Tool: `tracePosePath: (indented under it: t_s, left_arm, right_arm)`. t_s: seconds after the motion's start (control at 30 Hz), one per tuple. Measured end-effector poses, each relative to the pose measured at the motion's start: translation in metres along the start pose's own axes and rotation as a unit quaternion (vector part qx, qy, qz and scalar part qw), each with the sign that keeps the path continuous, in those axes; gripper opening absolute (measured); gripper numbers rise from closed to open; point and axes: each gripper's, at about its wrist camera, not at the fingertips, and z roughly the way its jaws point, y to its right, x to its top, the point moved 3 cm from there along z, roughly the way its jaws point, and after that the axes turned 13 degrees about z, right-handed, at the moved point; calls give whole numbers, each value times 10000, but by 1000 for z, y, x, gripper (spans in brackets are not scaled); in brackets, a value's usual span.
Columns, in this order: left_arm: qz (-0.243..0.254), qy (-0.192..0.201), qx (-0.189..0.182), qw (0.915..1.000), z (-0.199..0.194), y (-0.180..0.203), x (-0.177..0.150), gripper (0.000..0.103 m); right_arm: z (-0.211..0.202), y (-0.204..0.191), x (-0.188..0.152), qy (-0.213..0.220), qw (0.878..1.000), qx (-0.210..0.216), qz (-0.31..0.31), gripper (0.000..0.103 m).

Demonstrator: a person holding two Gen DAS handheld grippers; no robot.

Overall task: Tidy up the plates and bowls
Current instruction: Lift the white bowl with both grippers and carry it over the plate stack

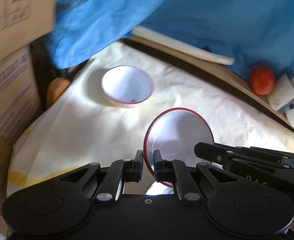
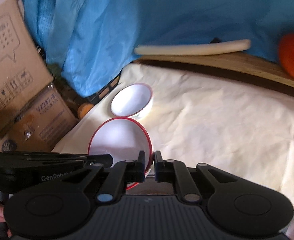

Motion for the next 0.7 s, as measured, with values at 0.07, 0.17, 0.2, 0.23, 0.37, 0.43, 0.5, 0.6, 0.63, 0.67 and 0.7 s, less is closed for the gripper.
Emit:
tracePosePath:
  t_s: [0.07, 0.17, 0.2, 0.23, 0.37, 0.43, 0.5, 0.6, 0.63, 0.67, 0.7]
  left_arm:
    - [120, 32, -72, 9999, 0, 13, 5, 10]
    - [337, 58, -200, 9992, 2, 35, 12, 10]
    - [400, 62, -248, 9989, 3, 43, 14, 10]
    - [477, 68, -306, 9984, 4, 51, 16, 10]
    - [762, 109, -539, 9956, 5, 84, 23, 10]
    - [900, 131, -667, 9936, 7, 101, 26, 10]
    - [1017, 144, -774, 9917, 7, 116, 27, 10]
    - [1180, 156, -910, 9887, 9, 137, 30, 10]
    - [1231, 156, -954, 9877, 8, 144, 30, 10]
    - [1275, 152, -993, 9867, 8, 150, 29, 10]
    - [1322, 147, -1028, 9858, 8, 155, 29, 10]
  right_arm:
    - [-11, 10, 0, 106, 9999, -67, 59, 9]
    - [-29, 28, -1, 272, 9993, -182, 189, 9]
    - [-34, 33, -1, 327, 9989, -226, 230, 9]
    - [-40, 38, -1, 379, 9986, -270, 269, 9]
    - [-66, 63, -6, 595, 9961, -476, 448, 9]
    - [-79, 76, -8, 702, 9942, -581, 565, 9]
    - [-91, 88, -11, 806, 9922, -678, 670, 9]
    - [-110, 102, -16, 867, 9864, -1099, 864, 9]
    - [-114, 105, -17, 893, 9855, -1131, 898, 9]
    - [-119, 108, -18, 923, 9845, -1165, 933, 9]
    - [-123, 110, -20, 945, 9836, -1194, 962, 9]
